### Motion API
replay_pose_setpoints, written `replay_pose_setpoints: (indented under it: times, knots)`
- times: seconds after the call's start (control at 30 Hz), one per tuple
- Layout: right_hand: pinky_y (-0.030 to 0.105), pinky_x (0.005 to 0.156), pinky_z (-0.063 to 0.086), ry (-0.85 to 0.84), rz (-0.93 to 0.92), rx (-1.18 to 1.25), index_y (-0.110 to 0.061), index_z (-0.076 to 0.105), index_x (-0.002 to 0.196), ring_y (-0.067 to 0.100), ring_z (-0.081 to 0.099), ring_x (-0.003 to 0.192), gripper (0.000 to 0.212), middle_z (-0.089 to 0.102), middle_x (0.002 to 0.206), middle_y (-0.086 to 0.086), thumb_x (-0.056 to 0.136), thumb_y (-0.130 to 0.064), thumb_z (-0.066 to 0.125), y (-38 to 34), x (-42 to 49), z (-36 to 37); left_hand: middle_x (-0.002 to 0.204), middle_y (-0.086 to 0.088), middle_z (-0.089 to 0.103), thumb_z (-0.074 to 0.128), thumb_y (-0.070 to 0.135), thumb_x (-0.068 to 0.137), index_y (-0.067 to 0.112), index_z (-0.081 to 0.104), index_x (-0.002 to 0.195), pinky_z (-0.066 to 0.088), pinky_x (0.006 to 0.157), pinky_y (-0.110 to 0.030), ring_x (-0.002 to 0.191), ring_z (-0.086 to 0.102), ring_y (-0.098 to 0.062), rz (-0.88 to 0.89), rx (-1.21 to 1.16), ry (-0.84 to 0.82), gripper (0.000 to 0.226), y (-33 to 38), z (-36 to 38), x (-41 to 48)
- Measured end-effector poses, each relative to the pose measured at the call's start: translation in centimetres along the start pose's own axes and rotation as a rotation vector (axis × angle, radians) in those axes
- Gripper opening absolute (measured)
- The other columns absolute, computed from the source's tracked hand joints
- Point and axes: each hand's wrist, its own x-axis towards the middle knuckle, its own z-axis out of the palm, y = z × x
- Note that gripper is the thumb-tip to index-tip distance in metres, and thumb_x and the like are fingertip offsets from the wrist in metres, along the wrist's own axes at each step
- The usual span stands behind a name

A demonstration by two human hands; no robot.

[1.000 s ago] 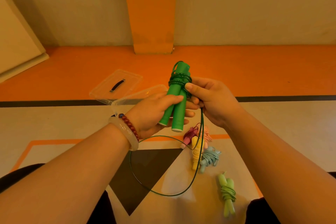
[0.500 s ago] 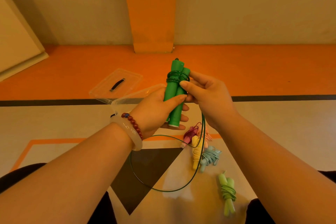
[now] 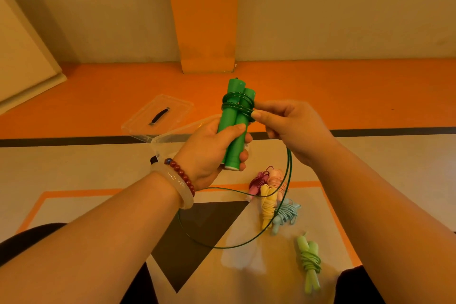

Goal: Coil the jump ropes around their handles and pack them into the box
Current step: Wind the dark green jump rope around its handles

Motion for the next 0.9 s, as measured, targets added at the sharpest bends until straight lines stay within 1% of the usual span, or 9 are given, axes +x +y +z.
replay_pose_setpoints:
  times: [0.07,0.13,0.23,0.37,0.47,0.57,0.67,0.73,0.9]
  knots:
    - [0.017,0.048,0.036,-0.012,0.023,0.004,-0.016,0.072,0.095,0.005,0.041,0.046,0.011,0.055,0.049,-0.01,0.089,-0.019,0.064,0.2,-0.1,0.0,0.073,-0.004,0.056,0.045,0.012,0.099,0.008,0.054,0.111,0.044,0.044,-0.026,0.047,0.049,-0.015,0.011,0.001,0.016,0.015,0.0,0.2,0.1]
    - [0.017,0.047,0.033,-0.05,0.048,0.035,-0.016,0.072,0.087,0.006,0.038,0.046,0.013,0.049,0.046,-0.009,0.09,-0.021,0.061,0.2,-0.1,0.2,0.07,-0.003,0.056,0.044,0.013,0.099,0.009,0.056,0.111,0.043,0.044,-0.025,0.046,0.048,-0.015,-0.001,-0.011,0.007,0.017,0.0,0.2,0.1]
    - [0.017,0.047,0.03,-0.097,0.031,0.038,-0.014,0.071,0.085,0.004,0.035,0.044,0.017,0.048,0.043,-0.01,0.093,-0.02,0.057,-0.2,-0.3,0.3,0.068,-0.002,0.054,0.048,0.018,0.097,0.008,0.056,0.116,0.041,0.042,-0.023,0.044,0.046,-0.013,-0.036,-0.041,-0.034,0.023,0.3,0.0,0.0]
    - [0.017,0.045,0.031,-0.103,-0.008,-0.04,-0.014,0.072,0.085,0.002,0.033,0.04,0.015,0.043,0.04,-0.01,0.091,-0.019,0.059,-1.2,-0.4,-0.3,0.065,-0.002,0.054,0.063,0.021,0.082,0.006,0.055,0.114,0.039,0.039,-0.021,0.041,0.045,-0.013,-0.012,-0.042,-0.027,0.036,0.3,0.2,-0.2]
    - [0.013,0.044,0.032,-0.09,-0.042,-0.096,-0.016,0.073,0.081,0.001,0.034,0.039,0.016,0.042,0.039,-0.011,0.09,-0.02,0.061,-1.5,-0.3,-0.7,0.063,-0.001,0.055,0.058,0.015,0.091,0.006,0.055,0.106,0.04,0.039,-0.021,0.041,0.046,-0.013,0.017,-0.051,0.03,0.017,0.2,0.4,-0.4]
    - [0.01,0.049,0.032,-0.05,-0.112,-0.251,-0.013,0.074,0.079,-0.002,0.047,0.046,0.019,0.06,0.051,-0.013,0.09,-0.023,0.063,-1.3,-0.2,-0.9,0.061,0.001,0.057,0.057,0.014,0.093,0.01,0.057,0.097,0.04,0.039,-0.021,0.041,0.047,-0.013,0.031,-0.045,0.086,0.006,0.1,0.5,-0.4]
    - [0.018,0.051,0.037,0.014,-0.143,-0.34,-0.022,0.072,0.072,0.0,0.052,0.056,0.019,0.066,0.065,-0.011,0.09,-0.027,0.064,-1.0,0.1,-1.4,0.06,0.002,0.058,0.058,0.015,0.093,0.007,0.056,0.103,0.04,0.039,-0.021,0.04,0.048,-0.012,0.041,-0.012,0.141,0.013,-0.1,0.5,-0.1]
    - [0.029,0.058,0.041,0.023,-0.14,-0.355,-0.031,0.069,0.072,0.014,0.055,0.065,0.018,0.064,0.066,-0.007,0.089,-0.03,0.064,-0.9,0.2,-1.8,0.06,0.002,0.058,0.058,0.015,0.093,0.005,0.056,0.107,0.04,0.039,-0.02,0.04,0.048,-0.012,0.043,-0.002,0.161,0.017,-0.2,0.5,0.1]
    - [0.015,0.05,0.034,0.005,-0.103,-0.271,-0.024,0.07,0.076,0.0,0.044,0.053,0.016,0.055,0.06,-0.007,0.09,-0.025,0.063,0.1,0.1,-2.1,0.061,0.001,0.058,0.058,0.016,0.094,0.004,0.055,0.116,0.041,0.038,-0.021,0.041,0.048,-0.012,0.008,-0.023,0.156,0.026,-0.5,0.9,0.1]
